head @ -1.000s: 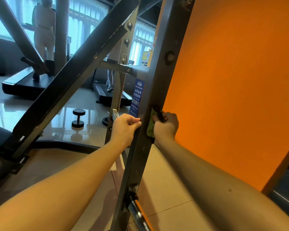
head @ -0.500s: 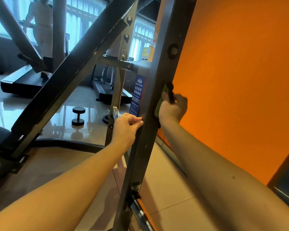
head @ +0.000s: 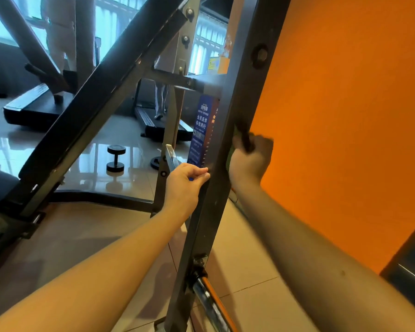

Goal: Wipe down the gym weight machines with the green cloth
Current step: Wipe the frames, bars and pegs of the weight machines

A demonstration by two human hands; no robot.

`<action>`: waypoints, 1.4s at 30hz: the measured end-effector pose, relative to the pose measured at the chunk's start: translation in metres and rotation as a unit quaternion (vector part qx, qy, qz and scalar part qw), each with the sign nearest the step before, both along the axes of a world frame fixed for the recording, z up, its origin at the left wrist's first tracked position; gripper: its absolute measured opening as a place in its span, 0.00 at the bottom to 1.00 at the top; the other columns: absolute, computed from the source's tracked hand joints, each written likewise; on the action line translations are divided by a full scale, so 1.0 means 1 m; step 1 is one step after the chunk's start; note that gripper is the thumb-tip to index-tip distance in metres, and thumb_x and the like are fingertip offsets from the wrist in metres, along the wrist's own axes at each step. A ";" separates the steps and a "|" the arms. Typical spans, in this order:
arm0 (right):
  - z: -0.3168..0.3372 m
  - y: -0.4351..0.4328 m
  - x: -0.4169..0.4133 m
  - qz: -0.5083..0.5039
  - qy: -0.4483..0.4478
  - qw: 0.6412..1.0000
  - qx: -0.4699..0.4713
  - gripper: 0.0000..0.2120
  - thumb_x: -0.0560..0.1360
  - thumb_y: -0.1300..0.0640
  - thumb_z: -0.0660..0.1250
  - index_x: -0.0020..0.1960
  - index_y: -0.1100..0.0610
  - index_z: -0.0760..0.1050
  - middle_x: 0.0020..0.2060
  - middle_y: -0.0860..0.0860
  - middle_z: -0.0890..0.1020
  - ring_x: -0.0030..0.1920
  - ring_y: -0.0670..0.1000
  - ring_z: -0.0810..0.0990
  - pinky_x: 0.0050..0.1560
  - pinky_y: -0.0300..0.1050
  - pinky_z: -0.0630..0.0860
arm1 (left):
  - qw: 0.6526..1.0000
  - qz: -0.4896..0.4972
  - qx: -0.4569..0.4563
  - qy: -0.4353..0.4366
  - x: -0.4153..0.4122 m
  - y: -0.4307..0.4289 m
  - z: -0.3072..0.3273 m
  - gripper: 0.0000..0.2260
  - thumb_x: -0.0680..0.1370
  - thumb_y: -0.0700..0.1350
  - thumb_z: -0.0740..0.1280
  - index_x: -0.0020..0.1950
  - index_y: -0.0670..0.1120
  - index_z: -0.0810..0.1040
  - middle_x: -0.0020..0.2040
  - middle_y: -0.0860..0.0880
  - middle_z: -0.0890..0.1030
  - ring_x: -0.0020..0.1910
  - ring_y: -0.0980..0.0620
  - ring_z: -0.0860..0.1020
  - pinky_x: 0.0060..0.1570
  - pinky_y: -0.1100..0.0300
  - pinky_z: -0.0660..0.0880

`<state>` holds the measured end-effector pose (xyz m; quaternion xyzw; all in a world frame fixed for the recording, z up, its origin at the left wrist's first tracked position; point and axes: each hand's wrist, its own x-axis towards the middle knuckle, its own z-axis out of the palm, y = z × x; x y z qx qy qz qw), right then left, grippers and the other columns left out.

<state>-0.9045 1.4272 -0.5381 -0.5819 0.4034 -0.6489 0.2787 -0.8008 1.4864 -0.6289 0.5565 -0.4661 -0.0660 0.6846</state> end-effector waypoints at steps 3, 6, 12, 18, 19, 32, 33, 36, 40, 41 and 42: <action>-0.113 0.014 -0.008 -0.011 0.040 0.997 0.071 0.07 0.79 0.56 0.71 0.54 0.52 0.74 0.49 0.46 0.76 0.52 0.50 0.77 0.42 0.36 0.65 | 1.000 0.015 -0.017 0.008 -0.007 0.004 -0.022 0.05 0.78 0.43 0.73 0.53 0.49 0.85 0.48 0.55 0.81 0.51 0.61 0.80 0.51 0.67 0.78; -0.166 0.029 -0.015 0.038 0.060 0.984 0.161 0.07 0.77 0.56 0.72 0.48 0.51 0.74 0.47 0.49 0.77 0.50 0.53 0.78 0.40 0.38 0.68 | 0.999 0.011 -0.009 0.031 -0.014 0.010 -0.040 0.06 0.78 0.41 0.73 0.53 0.49 0.85 0.48 0.54 0.82 0.50 0.62 0.80 0.50 0.69 0.77; -0.073 0.019 -0.015 0.028 0.070 0.994 0.076 0.06 0.79 0.59 0.70 0.48 0.52 0.73 0.40 0.43 0.73 0.41 0.41 0.72 0.37 0.28 0.66 | 0.998 0.015 0.048 0.049 -0.018 0.017 -0.054 0.07 0.78 0.43 0.73 0.56 0.48 0.85 0.48 0.54 0.82 0.51 0.58 0.80 0.51 0.65 0.78; -0.163 0.025 -0.015 0.026 0.030 0.982 0.186 0.10 0.78 0.57 0.72 0.45 0.47 0.71 0.44 0.46 0.76 0.45 0.45 0.76 0.41 0.35 0.68 | 0.998 0.022 0.043 0.048 -0.016 0.015 -0.068 0.06 0.78 0.42 0.73 0.54 0.48 0.85 0.47 0.55 0.82 0.49 0.61 0.80 0.48 0.68 0.77; -0.184 0.029 -0.019 0.030 0.035 0.971 0.235 0.10 0.78 0.57 0.72 0.45 0.48 0.71 0.43 0.47 0.77 0.45 0.48 0.78 0.41 0.39 0.70 | 0.997 0.020 0.043 0.056 -0.017 0.016 -0.070 0.06 0.78 0.42 0.73 0.54 0.48 0.85 0.47 0.55 0.82 0.49 0.62 0.80 0.49 0.68 0.78; -0.201 0.033 -0.017 0.036 0.070 0.993 0.088 0.08 0.76 0.65 0.72 0.48 0.57 0.73 0.44 0.45 0.73 0.45 0.34 0.73 0.42 0.23 0.67 | 0.996 0.021 0.065 0.052 -0.012 0.015 -0.106 0.02 0.78 0.42 0.74 0.49 0.47 0.85 0.45 0.53 0.82 0.47 0.57 0.81 0.53 0.54 0.81; -0.216 0.040 -0.020 0.048 0.066 0.988 0.134 0.07 0.77 0.66 0.71 0.49 0.60 0.73 0.42 0.45 0.73 0.43 0.37 0.74 0.40 0.24 0.69 | 0.996 0.025 0.066 0.056 -0.012 0.014 -0.108 0.02 0.78 0.42 0.74 0.49 0.47 0.85 0.45 0.53 0.82 0.47 0.57 0.81 0.53 0.53 0.81; -0.238 0.047 -0.028 0.077 0.059 0.973 0.210 0.06 0.78 0.67 0.70 0.52 0.64 0.72 0.41 0.46 0.74 0.40 0.44 0.75 0.35 0.26 0.70 | 0.995 0.029 0.072 0.067 -0.016 0.015 -0.112 0.02 0.78 0.42 0.73 0.49 0.48 0.86 0.45 0.52 0.83 0.48 0.58 0.81 0.54 0.52 0.82; -0.210 0.036 -0.026 0.102 0.091 0.980 0.148 0.05 0.77 0.66 0.71 0.51 0.61 0.76 0.43 0.43 0.74 0.44 0.31 0.74 0.39 0.22 0.69 | 0.994 0.020 0.093 0.059 -0.014 0.017 -0.109 0.02 0.78 0.43 0.73 0.49 0.47 0.85 0.46 0.52 0.83 0.48 0.59 0.81 0.55 0.52 0.81; -0.203 0.035 -0.025 0.106 0.104 0.980 0.130 0.04 0.77 0.67 0.70 0.50 0.61 0.77 0.44 0.43 0.74 0.45 0.29 0.73 0.40 0.22 0.69 | 0.994 0.018 0.093 0.059 -0.014 0.018 -0.110 0.02 0.78 0.43 0.73 0.50 0.47 0.85 0.47 0.52 0.83 0.48 0.58 0.81 0.55 0.52 0.81; -0.203 0.033 -0.024 0.105 0.110 0.982 0.112 0.05 0.77 0.69 0.70 0.49 0.61 0.77 0.45 0.42 0.74 0.46 0.28 0.73 0.41 0.22 0.69 | 0.994 0.018 0.091 0.059 -0.013 0.018 -0.111 0.02 0.78 0.43 0.73 0.50 0.47 0.85 0.47 0.52 0.83 0.48 0.58 0.81 0.55 0.52 0.82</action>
